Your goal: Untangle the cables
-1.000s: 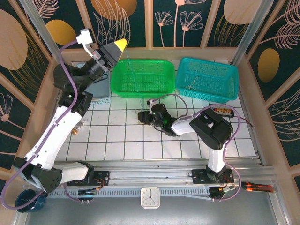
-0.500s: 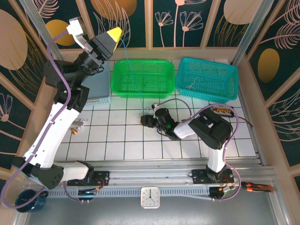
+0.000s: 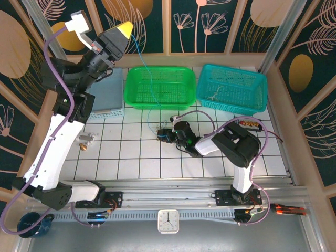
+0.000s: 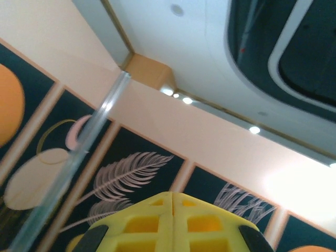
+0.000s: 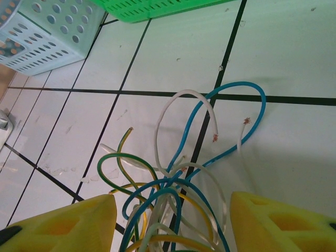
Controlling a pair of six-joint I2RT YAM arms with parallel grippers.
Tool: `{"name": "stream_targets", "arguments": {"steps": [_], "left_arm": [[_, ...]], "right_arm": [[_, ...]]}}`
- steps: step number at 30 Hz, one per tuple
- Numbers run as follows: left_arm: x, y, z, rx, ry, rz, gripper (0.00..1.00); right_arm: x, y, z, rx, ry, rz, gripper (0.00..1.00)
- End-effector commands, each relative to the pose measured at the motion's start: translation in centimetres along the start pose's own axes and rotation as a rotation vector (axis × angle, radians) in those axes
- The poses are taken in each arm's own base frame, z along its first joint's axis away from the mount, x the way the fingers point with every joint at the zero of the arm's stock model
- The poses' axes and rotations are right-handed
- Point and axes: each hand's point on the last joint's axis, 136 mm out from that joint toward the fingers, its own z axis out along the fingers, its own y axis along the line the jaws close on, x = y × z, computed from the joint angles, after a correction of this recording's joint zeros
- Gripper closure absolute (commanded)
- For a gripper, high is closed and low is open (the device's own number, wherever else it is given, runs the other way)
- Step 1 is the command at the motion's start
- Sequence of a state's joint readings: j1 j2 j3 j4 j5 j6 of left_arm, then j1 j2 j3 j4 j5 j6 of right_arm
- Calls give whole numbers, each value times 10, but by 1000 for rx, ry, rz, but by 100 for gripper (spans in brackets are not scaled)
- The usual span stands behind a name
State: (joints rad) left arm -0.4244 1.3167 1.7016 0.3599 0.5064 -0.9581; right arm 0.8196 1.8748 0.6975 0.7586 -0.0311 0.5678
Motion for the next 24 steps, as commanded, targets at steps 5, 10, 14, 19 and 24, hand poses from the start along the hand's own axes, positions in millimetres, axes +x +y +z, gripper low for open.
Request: {"name": "stream_targets", "arguments": {"steps": [5,10,14,19,24], "left_arm": [[-11,42,3,-233,-4,207,100],[-30,56,6,-342,-25,328,100],[-50,66,6,-418,-50,412,100],[-80,94,-2,-516,-85,461,100],[-106,130,-25,-646,-120,505,100]], "right_arm": [[-14,13,-12,-23,2,-6,39],[-22,20,-18,-32,-9,-21,39],[-28,24,-22,-34,-20,-29,39],[-36,28,-27,-39,-37,-38,39],[-44,34,-35,-47,-54,-51,38]]}}
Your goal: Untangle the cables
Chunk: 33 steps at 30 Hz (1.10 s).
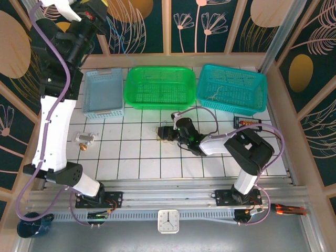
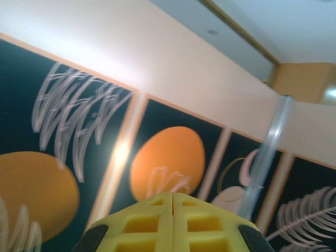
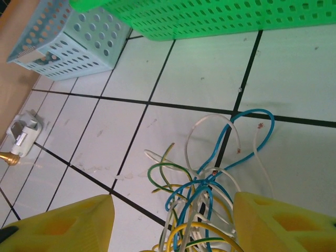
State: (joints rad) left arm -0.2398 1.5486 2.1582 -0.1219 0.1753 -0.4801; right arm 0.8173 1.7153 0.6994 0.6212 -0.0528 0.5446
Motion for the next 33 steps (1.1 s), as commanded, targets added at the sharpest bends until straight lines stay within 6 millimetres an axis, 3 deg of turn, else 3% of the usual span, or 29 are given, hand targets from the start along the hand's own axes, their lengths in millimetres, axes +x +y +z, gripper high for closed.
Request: {"name": "stream_targets", "arguments": {"steps": [1,8,17,22,25,33], "left_arm": [[-2,37,0,-113,2,50,100],[4,112,-12,-266,-7,39,100],[17,180,-31,-370,-6,3,100],[23,198,-35,-390,-1,-7,100],[18,199,-33,-378,-12,-11,100],[-27,167,-13,-268,-71,-16,100]], "right_arm": [[-24,13,-9,-18,-51,-32,38],[-42,27,-19,-33,-73,-59,38],[-58,36,-38,-34,-90,-77,37],[-62,36,-47,-21,-101,-80,36],[-64,35,-51,-14,-107,-79,36],[-66,29,-56,6,-116,-76,36]]}}
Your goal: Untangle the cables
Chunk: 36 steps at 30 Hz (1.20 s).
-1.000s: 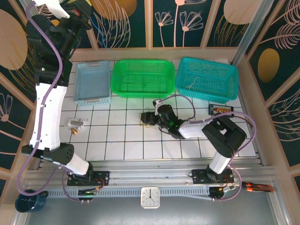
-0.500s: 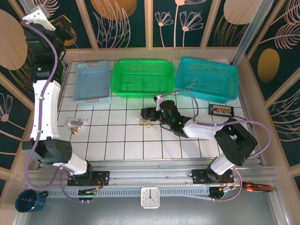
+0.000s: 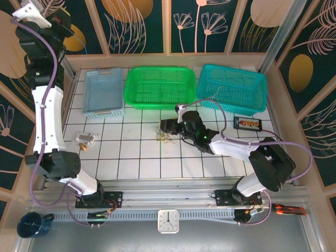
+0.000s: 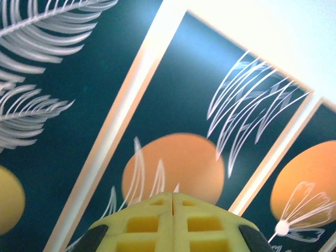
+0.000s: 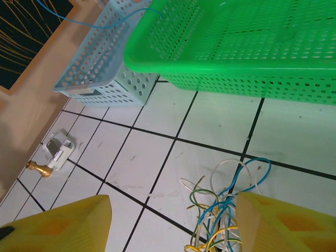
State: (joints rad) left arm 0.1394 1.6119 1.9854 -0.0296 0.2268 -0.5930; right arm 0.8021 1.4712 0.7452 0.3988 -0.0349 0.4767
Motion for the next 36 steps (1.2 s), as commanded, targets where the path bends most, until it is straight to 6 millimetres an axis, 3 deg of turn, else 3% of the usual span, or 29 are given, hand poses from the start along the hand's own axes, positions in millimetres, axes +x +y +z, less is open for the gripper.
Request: {"name": "stream_targets", "arguments": {"steps": [1,10,16,20,26,36], "left_arm": [[-32,-28,-2,91,-55,-9,100],[-52,-42,1,117,-81,2,100],[-40,-27,5,69,-59,28,100],[-23,-11,12,33,-26,31,100],[34,34,15,-51,51,39,100],[183,121,-13,-164,291,16,100]], "right_arm": [[-13,-2,-8,21,-42,-11,36],[-11,-6,-10,28,-38,-9,36],[-13,-6,-15,30,-43,-11,36],[-14,-6,-19,30,-48,-11,36],[-15,-6,-24,32,-51,-14,36],[-16,-8,-30,40,-54,-13,36]]}}
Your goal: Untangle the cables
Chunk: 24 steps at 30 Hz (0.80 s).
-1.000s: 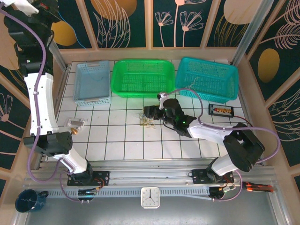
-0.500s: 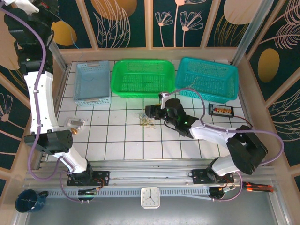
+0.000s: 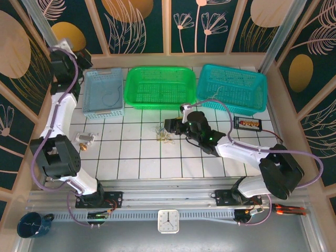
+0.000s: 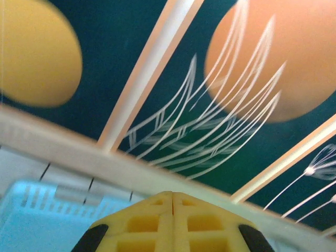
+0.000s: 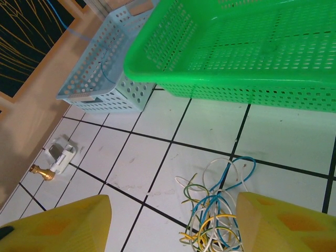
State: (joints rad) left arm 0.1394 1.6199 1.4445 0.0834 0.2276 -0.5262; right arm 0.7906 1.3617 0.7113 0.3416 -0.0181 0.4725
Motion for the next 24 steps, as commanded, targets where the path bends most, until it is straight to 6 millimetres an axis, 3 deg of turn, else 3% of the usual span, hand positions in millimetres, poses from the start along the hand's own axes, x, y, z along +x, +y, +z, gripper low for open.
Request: {"name": "stream_targets", "arguments": {"steps": [1,9,13,14,17,21,22,24], "left_arm": [[1,-2,-8,48,-46,48,100],[80,42,14,2,132,38,100],[105,58,17,-31,181,47,89],[108,61,17,-36,188,49,84],[108,60,15,-35,187,53,48],[89,46,8,-11,151,64,7],[82,40,7,4,141,66,1],[73,29,4,34,134,60,1]], "right_arm": [[-7,-7,-5,28,-25,-10,36],[-12,-6,-5,30,-29,1,36],[-12,-6,-4,36,-23,7,36],[-11,-7,-4,40,-20,8,36],[-11,-8,-4,45,-15,10,36],[-13,-8,-5,49,-14,13,36],[-13,-8,-5,51,-13,14,36],[-16,-9,-5,53,-15,16,36]]}}
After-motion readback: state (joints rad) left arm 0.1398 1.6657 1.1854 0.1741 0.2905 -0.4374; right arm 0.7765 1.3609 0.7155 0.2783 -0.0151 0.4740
